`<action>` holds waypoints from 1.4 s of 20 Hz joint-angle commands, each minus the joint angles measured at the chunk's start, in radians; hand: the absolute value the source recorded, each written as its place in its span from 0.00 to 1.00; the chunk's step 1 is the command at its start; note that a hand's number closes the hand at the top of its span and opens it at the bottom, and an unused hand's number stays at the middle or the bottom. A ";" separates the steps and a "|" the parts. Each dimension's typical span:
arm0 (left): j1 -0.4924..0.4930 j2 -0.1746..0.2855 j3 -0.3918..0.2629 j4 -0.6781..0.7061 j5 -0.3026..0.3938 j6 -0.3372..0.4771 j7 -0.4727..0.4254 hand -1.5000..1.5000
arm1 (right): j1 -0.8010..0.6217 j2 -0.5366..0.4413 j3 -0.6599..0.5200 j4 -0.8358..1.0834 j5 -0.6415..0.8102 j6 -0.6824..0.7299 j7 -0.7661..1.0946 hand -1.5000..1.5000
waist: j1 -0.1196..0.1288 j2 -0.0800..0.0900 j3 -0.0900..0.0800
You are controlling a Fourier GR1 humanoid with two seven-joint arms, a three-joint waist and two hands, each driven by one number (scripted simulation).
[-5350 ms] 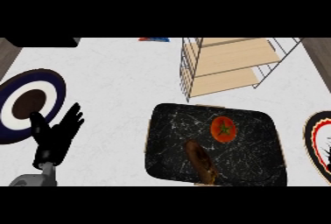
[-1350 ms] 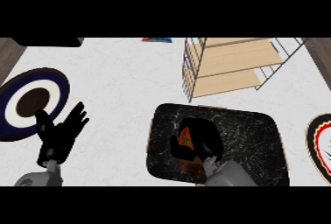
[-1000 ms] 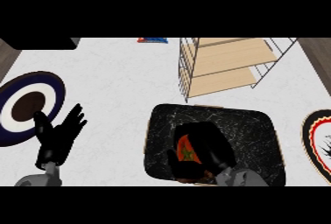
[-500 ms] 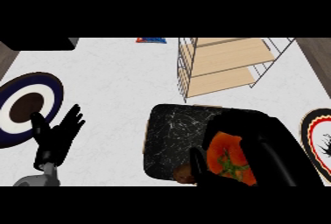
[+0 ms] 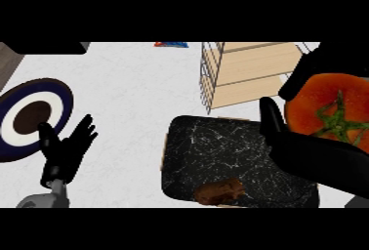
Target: Pick the tomato from the tray and place it in the tiered shelf
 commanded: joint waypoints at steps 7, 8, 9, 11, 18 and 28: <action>0.006 0.022 0.034 0.042 0.017 -0.050 -0.037 0.50 | -0.371 -0.161 -0.231 0.434 -0.080 0.016 -0.010 1.00 | 0.010 0.005 -0.001; -0.066 -0.005 0.022 0.085 -0.009 -0.003 -0.014 0.50 | -0.401 -0.199 -0.244 0.517 -0.065 0.021 -0.075 1.00 | 0.008 0.008 -0.001; -0.064 -0.011 0.011 0.077 -0.010 -0.006 0.010 0.50 | -0.359 -0.226 -0.267 0.530 -0.084 0.038 -0.134 1.00 | 0.005 0.007 0.000; -0.074 -0.001 0.031 0.085 -0.009 -0.012 -0.006 0.50 | -0.395 -0.178 -0.209 0.514 -0.072 0.007 -0.074 1.00 | 0.003 0.004 0.000; -0.033 -0.012 0.026 0.071 -0.015 -0.017 -0.018 0.50 | -0.460 -0.257 -0.206 0.761 -0.060 0.049 -0.255 1.00 | 0.008 0.005 0.000; -0.015 -0.001 0.036 0.086 -0.020 -0.052 -0.059 0.50 | -0.498 -0.222 -0.126 1.121 0.136 -0.164 -0.549 1.00 | 0.023 0.011 0.000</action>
